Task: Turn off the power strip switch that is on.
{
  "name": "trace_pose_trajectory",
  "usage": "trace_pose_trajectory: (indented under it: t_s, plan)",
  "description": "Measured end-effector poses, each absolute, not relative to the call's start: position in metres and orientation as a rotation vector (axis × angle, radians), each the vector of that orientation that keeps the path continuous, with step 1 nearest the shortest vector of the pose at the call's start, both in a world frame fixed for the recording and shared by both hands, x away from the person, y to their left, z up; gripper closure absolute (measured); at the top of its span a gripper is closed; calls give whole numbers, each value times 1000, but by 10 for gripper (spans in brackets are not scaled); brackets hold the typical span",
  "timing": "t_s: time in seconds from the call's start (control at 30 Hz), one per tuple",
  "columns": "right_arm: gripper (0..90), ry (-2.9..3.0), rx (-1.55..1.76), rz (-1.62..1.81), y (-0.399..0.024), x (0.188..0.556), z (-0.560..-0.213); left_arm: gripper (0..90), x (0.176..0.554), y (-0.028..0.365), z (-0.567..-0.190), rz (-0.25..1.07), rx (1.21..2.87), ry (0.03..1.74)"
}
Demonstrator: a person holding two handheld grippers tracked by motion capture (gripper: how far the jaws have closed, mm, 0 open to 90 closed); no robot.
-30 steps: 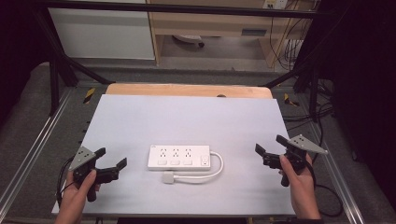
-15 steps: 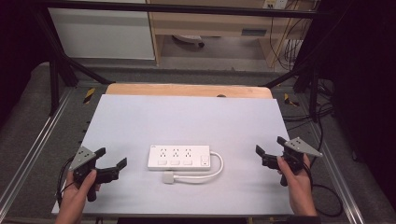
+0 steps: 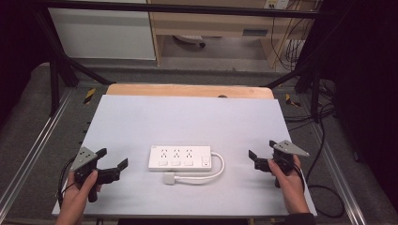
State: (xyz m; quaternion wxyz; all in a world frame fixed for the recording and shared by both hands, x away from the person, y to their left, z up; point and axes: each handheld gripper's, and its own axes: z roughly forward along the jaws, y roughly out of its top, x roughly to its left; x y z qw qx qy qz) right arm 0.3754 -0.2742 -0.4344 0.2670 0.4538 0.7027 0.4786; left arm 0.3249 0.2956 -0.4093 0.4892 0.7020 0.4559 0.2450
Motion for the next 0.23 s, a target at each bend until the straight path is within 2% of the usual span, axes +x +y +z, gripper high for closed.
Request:
trace_pose_trajectory:
  t_s: [0.23]
  plan:
    - [32, 1936, 1299, 1203, -264, 384, -441, 54, 326, 295, -410, 599, 1707, 1111]
